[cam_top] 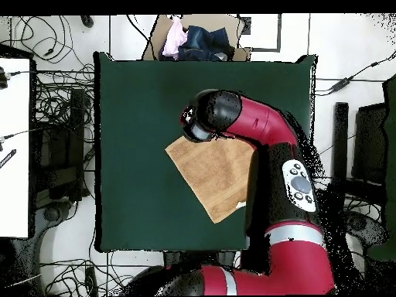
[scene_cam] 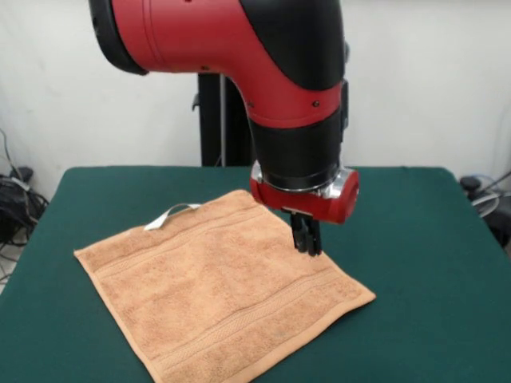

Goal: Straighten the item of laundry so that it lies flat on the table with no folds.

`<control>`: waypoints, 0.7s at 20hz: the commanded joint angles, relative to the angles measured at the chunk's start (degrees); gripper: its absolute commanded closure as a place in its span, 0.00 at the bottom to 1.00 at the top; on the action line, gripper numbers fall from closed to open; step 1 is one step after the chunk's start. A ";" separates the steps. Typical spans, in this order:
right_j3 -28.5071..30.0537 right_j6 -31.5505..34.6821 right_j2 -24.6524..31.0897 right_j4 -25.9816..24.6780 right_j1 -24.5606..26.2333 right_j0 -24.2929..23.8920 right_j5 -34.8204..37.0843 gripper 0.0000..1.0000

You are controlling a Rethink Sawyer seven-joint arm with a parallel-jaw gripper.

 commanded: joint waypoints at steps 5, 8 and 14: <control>4.15 6.18 2.26 -0.85 5.56 3.17 -8.10 1.00; 3.34 6.43 2.44 -0.60 7.38 3.58 -9.94 1.00; 2.85 5.70 3.33 0.19 9.09 3.72 -11.02 1.00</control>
